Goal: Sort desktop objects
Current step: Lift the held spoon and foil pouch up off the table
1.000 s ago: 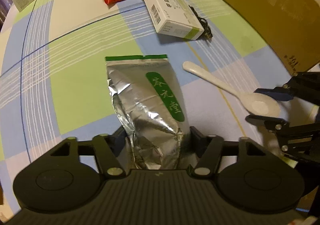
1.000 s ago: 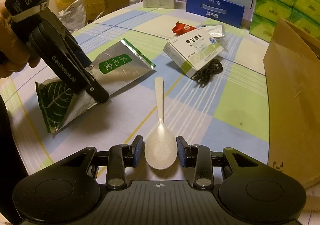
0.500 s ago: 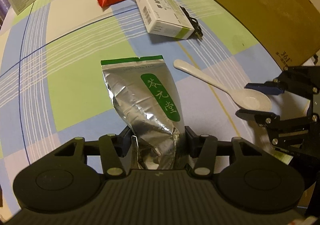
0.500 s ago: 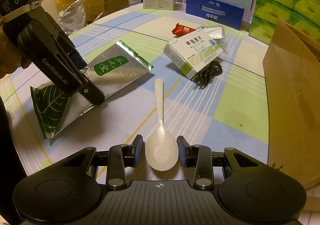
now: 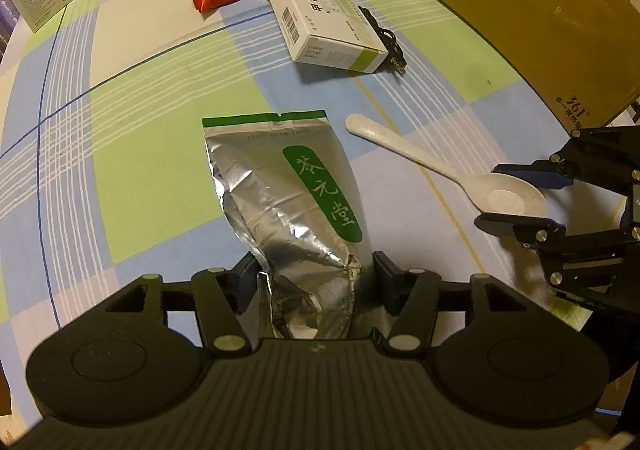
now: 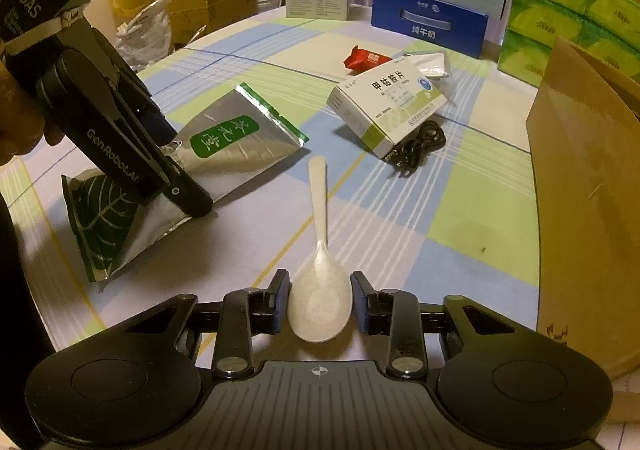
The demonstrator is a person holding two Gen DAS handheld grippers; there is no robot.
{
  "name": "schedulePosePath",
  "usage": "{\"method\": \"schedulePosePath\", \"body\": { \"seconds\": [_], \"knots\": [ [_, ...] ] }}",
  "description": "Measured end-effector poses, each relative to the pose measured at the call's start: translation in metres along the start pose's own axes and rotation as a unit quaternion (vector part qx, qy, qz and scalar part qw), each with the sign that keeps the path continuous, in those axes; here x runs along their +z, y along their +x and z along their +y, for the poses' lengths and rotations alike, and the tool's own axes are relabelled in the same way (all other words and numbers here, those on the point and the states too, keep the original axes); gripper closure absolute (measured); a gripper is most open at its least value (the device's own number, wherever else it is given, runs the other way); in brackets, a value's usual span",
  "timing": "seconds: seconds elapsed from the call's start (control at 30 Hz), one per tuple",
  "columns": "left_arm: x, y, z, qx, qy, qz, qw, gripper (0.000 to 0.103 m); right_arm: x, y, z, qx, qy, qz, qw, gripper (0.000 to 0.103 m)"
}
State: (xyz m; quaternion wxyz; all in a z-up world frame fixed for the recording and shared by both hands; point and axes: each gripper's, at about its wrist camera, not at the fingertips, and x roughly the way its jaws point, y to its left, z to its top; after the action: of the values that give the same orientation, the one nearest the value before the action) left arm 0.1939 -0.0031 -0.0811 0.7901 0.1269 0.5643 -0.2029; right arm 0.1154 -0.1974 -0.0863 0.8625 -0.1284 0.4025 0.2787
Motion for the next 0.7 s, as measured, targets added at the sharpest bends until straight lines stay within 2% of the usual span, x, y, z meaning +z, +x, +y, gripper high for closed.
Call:
{"method": "schedulePosePath", "body": {
  "seconds": [0.3,0.7],
  "knots": [
    [-0.0003,0.0021,-0.0011,0.005,0.004,-0.001,1.0,0.045,0.0001,-0.0009,-0.0003,0.001,0.01,-0.001,1.0,0.073],
    [-0.0039,-0.0047,-0.0089,0.014,0.016,-0.006,0.9997,0.055,-0.0003,-0.0021,-0.0041,-0.001,0.029,-0.002,1.0,0.074]
  ]
}}
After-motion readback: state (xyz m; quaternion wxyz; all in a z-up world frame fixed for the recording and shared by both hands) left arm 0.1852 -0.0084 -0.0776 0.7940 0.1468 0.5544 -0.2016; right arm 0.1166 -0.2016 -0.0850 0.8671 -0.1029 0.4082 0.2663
